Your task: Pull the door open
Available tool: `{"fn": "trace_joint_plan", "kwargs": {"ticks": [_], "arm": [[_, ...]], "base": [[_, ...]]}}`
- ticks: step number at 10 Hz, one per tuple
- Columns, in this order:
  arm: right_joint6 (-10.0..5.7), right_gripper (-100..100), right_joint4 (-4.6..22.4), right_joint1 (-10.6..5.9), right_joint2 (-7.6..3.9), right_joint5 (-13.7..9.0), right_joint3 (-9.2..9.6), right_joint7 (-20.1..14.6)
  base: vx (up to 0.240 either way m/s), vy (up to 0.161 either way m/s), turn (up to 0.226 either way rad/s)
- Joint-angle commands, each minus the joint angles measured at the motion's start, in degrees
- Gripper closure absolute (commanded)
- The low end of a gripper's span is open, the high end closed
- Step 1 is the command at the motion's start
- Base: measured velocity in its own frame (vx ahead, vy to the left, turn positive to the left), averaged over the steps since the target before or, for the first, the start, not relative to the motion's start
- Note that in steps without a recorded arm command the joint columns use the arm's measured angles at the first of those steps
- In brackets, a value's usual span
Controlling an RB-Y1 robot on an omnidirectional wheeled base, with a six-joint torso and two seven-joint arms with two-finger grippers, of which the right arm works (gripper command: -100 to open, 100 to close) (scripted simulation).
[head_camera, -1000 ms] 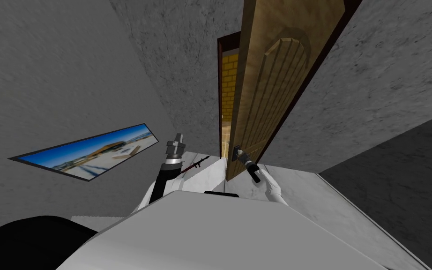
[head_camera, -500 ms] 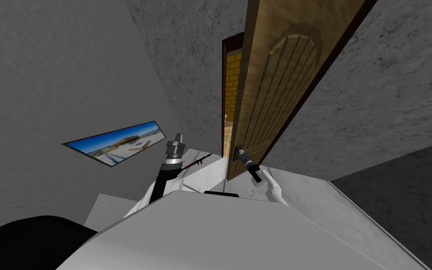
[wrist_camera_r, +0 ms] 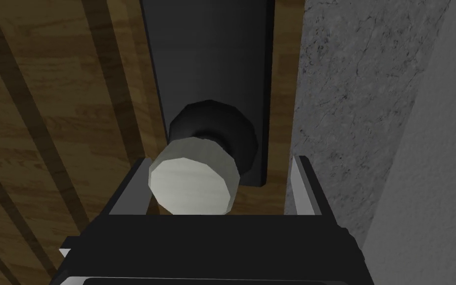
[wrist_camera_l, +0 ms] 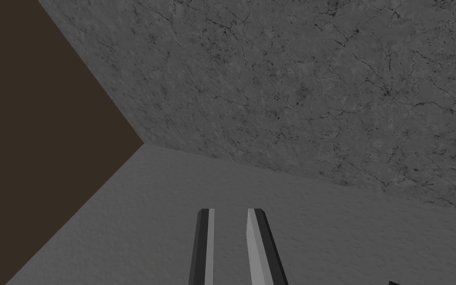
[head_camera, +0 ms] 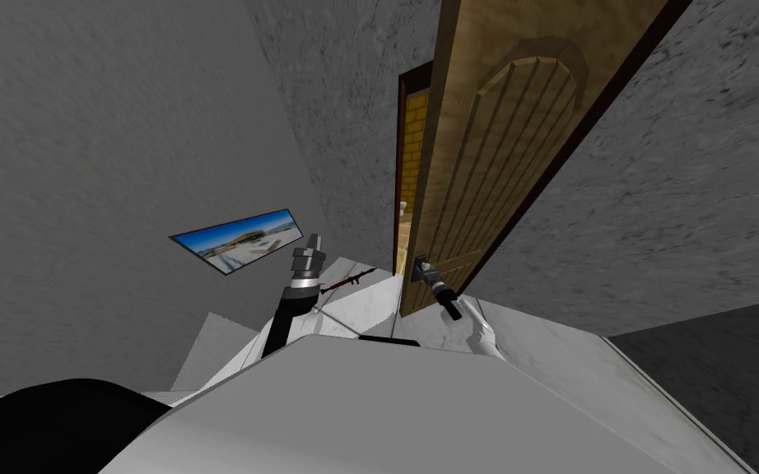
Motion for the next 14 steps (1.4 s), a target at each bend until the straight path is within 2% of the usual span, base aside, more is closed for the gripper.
{"fn": "trace_joint_plan", "kwargs": {"ticks": [1, 4, 5, 8, 9, 12, 13, 14], "arm": [[-0.53, 100, 0.5, 0.29, 0.52, -1.7, 0.77, -1.3], [-1.18, 100, 0.6, 0.38, 0.73, -7.3, 0.53, -6.1], [-1.18, 100, 0.6, 0.38, 0.73, -7.8, 0.53, -6.4], [-1.83, 100, 0.7, 0.48, 0.95, -13.4, 0.29, -11.4], [-1.83, 100, 0.7, 0.48, 0.95, -13.9, 0.29, -11.6], [-2.50, 100, 0.8, 0.58, 1.17, -19.6, 0.04, -16.6], [-2.50, 100, 0.8, 0.58, 1.17, -20.1, 0.04, -17.0], [-2.72, 100, 0.9, 0.61, 1.24, -22.2, -0.05, -18.8]], "base": [[-0.043, -0.044, 0.061], [-0.063, -0.056, 0.156], [-0.038, -0.055, 0.060], [-0.055, -0.050, 0.153], [-0.047, -0.066, 0.057], [-0.059, -0.063, 0.161], [-0.043, -0.051, 0.082], [-0.051, -0.048, 0.085]]}}
